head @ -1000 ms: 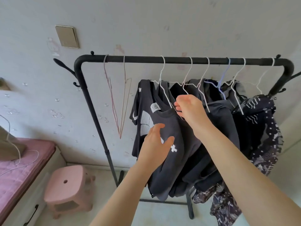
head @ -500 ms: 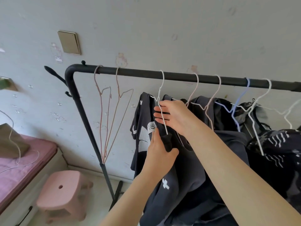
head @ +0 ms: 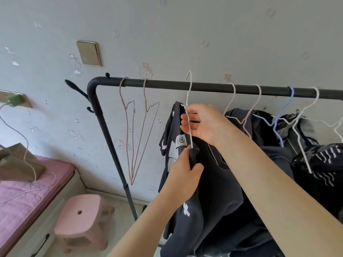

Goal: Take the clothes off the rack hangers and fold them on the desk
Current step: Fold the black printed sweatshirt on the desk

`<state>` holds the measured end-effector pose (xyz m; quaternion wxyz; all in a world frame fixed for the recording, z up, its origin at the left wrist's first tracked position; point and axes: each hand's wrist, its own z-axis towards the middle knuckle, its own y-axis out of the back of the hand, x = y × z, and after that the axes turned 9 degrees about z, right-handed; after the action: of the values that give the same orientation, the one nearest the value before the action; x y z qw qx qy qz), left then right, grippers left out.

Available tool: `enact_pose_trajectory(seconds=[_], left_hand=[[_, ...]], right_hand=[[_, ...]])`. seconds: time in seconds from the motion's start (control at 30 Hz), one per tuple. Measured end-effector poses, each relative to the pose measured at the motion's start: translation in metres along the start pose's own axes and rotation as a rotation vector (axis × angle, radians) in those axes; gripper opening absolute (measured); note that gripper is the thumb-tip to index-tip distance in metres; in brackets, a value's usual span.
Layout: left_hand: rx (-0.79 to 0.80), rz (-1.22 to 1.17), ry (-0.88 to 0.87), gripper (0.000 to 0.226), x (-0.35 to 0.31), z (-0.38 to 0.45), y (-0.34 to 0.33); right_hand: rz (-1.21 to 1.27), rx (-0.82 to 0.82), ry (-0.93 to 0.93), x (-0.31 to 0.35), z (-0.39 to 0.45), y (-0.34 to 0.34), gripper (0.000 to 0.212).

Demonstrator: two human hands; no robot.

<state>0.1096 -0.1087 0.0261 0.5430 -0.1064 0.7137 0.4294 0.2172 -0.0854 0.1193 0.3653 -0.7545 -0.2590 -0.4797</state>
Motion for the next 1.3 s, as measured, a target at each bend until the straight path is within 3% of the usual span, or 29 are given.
enact_pose_trajectory(seconds=[0.17,0.3,0.43,0.6,0.8,0.9,1.03,1.1,1.17,1.3], left_hand=[[0.111,-0.375,-0.021,0.033,0.010,-0.032,0.008],[0.035,-0.409,0.016,0.025,0.022,-0.045,-0.002],[-0.104,-0.355,0.082,0.059,0.027,-0.050,0.001],[-0.162,-0.028,-0.018,0.064,0.029,-0.054,0.008],[-0.161,0.225,-0.199,0.026,0.030,-0.077,0.020],[-0.222,0.511,-0.342,0.012,0.027,-0.095,0.016],[-0.342,0.714,-0.578,0.024,0.032,-0.107,0.024],[-0.288,0.742,-0.683,0.027,0.032,-0.109,0.036],[-0.098,0.663,-0.666,0.026,0.033,-0.106,0.051],[0.230,0.318,-0.328,0.022,0.043,-0.108,0.078]], right_hand=[[-0.014,-0.076,0.076,-0.011,-0.032,-0.007,0.006],[-0.082,-0.121,0.099,-0.035,-0.070,-0.010,0.006],[-0.210,-0.176,0.131,-0.062,-0.118,-0.006,0.012],[-0.314,-0.309,0.207,-0.088,-0.179,0.006,0.021],[-0.389,-0.531,0.304,-0.102,-0.231,0.046,0.027],[-0.493,-0.535,0.373,-0.106,-0.252,0.060,0.030],[-0.746,-0.478,0.436,-0.110,-0.272,0.076,0.026],[-0.881,-0.507,0.420,-0.113,-0.281,0.092,0.032],[-0.926,-0.555,0.402,-0.116,-0.289,0.109,0.036],[-0.816,-0.556,0.395,-0.123,-0.300,0.134,0.036]])
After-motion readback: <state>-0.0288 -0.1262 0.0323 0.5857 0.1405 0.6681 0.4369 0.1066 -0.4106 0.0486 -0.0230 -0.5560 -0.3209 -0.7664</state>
